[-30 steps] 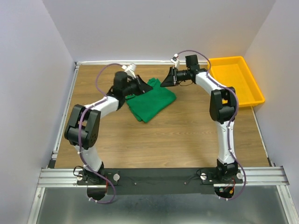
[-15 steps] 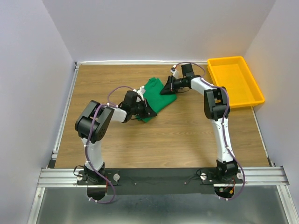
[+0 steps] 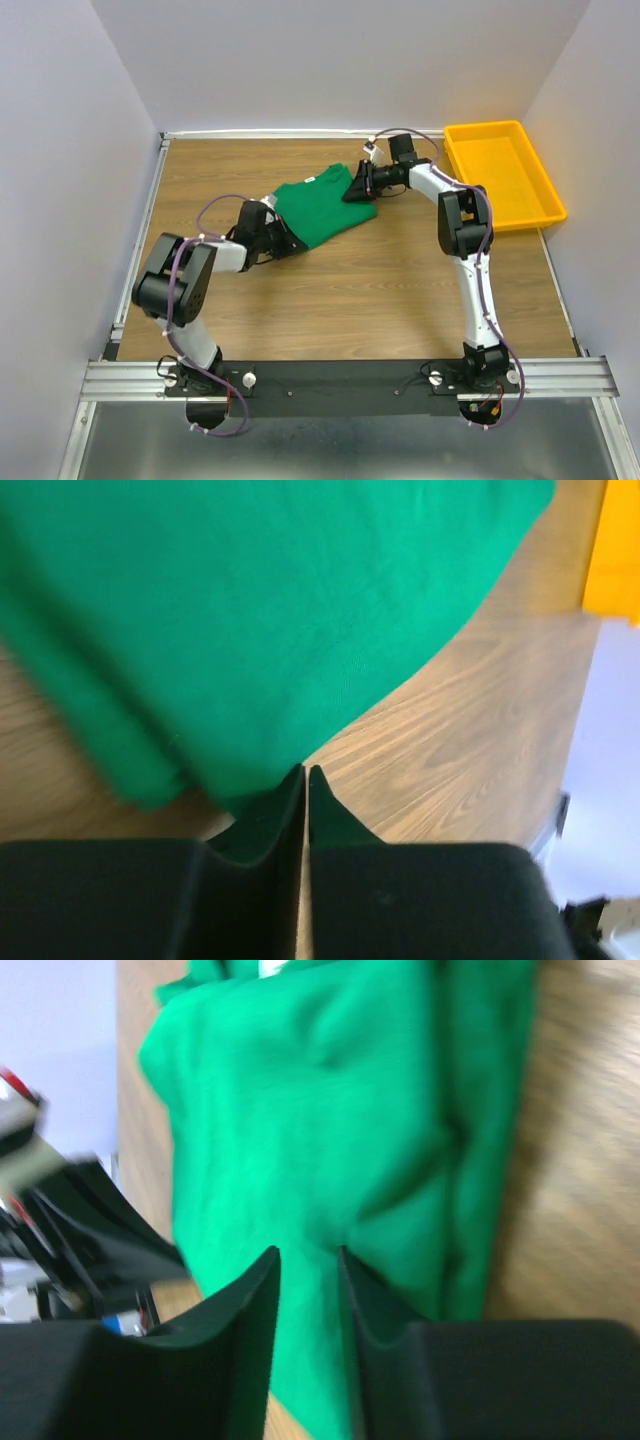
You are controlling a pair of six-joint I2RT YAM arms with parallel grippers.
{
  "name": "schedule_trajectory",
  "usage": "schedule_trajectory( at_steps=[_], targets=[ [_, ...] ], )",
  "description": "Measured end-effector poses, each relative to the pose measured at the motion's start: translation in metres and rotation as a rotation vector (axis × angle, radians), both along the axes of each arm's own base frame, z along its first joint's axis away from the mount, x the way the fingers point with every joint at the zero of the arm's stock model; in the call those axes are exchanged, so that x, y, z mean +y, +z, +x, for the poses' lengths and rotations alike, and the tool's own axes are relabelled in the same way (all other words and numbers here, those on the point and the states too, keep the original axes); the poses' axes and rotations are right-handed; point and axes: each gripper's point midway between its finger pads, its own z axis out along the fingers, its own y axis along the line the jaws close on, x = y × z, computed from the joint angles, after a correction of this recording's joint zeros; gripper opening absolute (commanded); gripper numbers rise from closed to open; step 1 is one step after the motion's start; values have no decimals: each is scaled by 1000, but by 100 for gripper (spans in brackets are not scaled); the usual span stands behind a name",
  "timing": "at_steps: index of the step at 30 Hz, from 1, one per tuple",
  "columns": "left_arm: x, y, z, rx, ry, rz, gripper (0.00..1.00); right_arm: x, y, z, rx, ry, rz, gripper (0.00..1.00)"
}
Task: Fold and stack the t-shirts
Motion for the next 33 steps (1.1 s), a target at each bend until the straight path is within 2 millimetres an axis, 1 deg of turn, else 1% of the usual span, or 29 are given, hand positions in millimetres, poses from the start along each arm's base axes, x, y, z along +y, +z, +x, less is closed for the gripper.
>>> schedule_trajectory(
  at_steps=[1, 3, 4, 5, 6, 7, 8, 9, 10, 12, 14, 15, 16, 17, 19, 21, 22, 24, 27, 30, 33],
  targets=[
    [6, 8, 3, -14, 24, 8, 26, 0, 4, -1, -15, 13, 2, 45],
    [20, 25, 10, -50, 75, 29, 32, -1, 14, -5, -45, 41, 13, 49],
    [28, 41, 15, -85, 112, 33, 39, -2, 26, -7, -76, 60, 17, 52],
    [35, 53, 20, -117, 139, 36, 42, -2, 35, -9, -106, 71, 16, 55],
    [43, 66, 24, -149, 173, 37, 46, -4, 52, -10, -152, 82, 13, 57],
    [52, 77, 29, -176, 207, 38, 49, -5, 63, -12, -189, 90, 7, 64],
    [59, 83, 32, -193, 230, 42, 49, -8, 83, -13, -247, 91, -8, 67],
    [65, 87, 35, -202, 252, 44, 49, -11, 94, -14, -286, 92, -19, 70],
    [72, 87, 37, -203, 275, 52, 49, -17, 112, -13, -367, 80, -65, 72],
    [77, 81, 38, -184, 291, 63, 52, -28, 139, -16, -474, 56, -125, 74],
    [78, 69, 37, -150, 290, 76, 52, -41, 149, -22, -540, 29, -199, 75],
    [77, 58, 36, -116, 285, 87, 52, -47, 149, -25, -554, 20, -232, 76],
    [76, 54, 35, -104, 283, 92, 52, -50, 148, -28, -559, 16, -249, 76],
    [76, 45, 33, -69, 281, 106, 53, -55, 141, -32, -553, 11, -278, 76],
    [75, 32, 32, -16, 286, 136, 55, -66, 114, -44, -505, 13, -338, 77],
    [72, 26, 34, 24, 291, 166, 56, -73, 92, -53, -454, 16, -371, 77],
    [71, 24, 37, 33, 291, 178, 56, -78, 78, -62, -411, 20, -391, 77],
    [67, 20, 42, 51, 289, 198, 56, -82, 66, -70, -370, 26, -408, 77],
    [58, 8, 46, 85, 277, 219, 56, -83, 62, -74, -356, 29, -412, 78],
    [48, 10, 52, 78, 260, 219, 55, -85, 60, -75, -354, 27, -420, 78],
    [36, 8, 58, 77, 239, 215, 45, -86, 59, -77, -350, 27, -424, 78]
  ],
)
